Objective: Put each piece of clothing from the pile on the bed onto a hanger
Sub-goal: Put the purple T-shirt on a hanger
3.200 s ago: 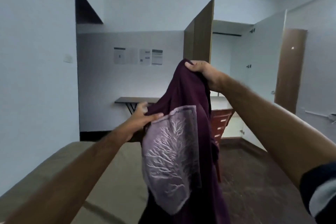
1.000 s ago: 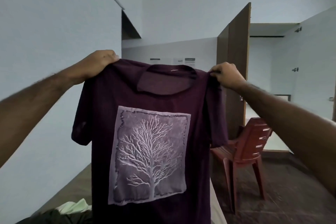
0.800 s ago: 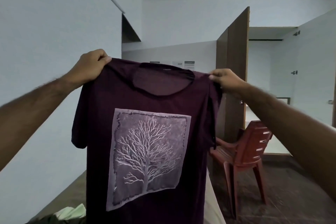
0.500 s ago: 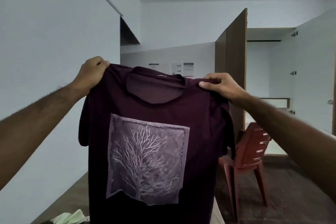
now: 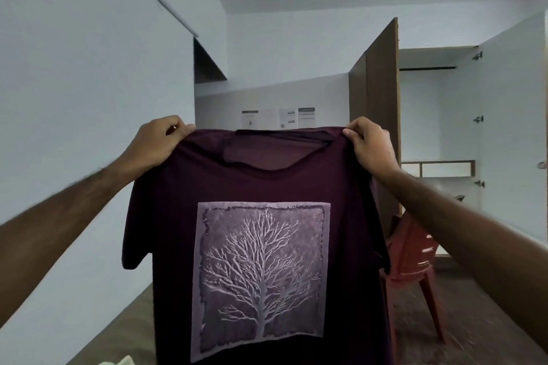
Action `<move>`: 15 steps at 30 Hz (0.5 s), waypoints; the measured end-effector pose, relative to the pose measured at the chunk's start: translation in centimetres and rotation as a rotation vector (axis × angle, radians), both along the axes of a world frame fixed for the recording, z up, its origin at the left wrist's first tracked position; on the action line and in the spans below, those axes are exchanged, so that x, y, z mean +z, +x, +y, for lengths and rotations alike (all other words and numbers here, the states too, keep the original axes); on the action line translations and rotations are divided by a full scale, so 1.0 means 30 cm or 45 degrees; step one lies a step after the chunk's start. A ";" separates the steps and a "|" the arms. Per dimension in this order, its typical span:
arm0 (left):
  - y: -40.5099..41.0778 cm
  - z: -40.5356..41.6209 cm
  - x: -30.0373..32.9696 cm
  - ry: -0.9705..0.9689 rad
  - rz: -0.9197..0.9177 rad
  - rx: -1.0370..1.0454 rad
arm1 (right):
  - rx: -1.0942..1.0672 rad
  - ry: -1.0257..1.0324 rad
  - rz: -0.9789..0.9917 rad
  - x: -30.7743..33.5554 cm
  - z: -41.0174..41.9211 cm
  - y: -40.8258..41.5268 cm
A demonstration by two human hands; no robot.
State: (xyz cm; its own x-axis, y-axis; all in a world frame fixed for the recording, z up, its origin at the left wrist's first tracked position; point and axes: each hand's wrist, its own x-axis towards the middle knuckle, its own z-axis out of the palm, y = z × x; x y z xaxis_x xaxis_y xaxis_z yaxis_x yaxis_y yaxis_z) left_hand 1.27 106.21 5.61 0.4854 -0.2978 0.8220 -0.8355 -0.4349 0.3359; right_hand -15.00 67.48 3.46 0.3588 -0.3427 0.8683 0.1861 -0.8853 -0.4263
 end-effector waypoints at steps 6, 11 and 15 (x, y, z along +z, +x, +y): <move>-0.003 0.083 0.006 0.292 0.109 -0.296 | 0.020 -0.065 0.098 0.024 0.007 -0.004; 0.020 0.122 -0.052 0.417 0.088 -0.382 | 0.236 0.224 0.115 0.074 0.017 0.017; 0.003 0.111 -0.084 0.326 -0.070 -0.389 | 0.371 0.302 0.148 0.097 0.043 0.014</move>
